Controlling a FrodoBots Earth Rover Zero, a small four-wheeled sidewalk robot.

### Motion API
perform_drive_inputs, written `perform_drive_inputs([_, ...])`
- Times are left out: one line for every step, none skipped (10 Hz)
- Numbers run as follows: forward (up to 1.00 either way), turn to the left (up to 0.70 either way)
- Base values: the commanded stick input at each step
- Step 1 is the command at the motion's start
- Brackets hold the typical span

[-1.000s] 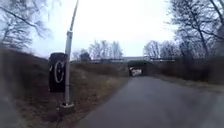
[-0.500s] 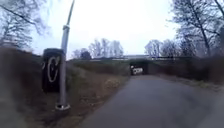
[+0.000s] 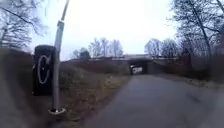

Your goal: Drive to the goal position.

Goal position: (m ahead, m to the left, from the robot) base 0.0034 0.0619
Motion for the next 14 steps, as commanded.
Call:
perform_drive_inputs([0.45, 0.0])
perform_drive_inputs([0.45, 0.0])
perform_drive_inputs([0.45, 0.0])
perform_drive_inputs([0.45, 0.0])
perform_drive_inputs([0.45, 0.0])
perform_drive_inputs([0.45, 0.0])
perform_drive_inputs([0.45, 0.0])
perform_drive_inputs([0.45, 0.0])
perform_drive_inputs([0.45, 0.0])
perform_drive_inputs([0.24, 0.0])
perform_drive_inputs([0.04, 0.0])
perform_drive_inputs([0.0, 0.0])
perform_drive_inputs([0.0, 0.02])
perform_drive_inputs([0.0, 0.54])
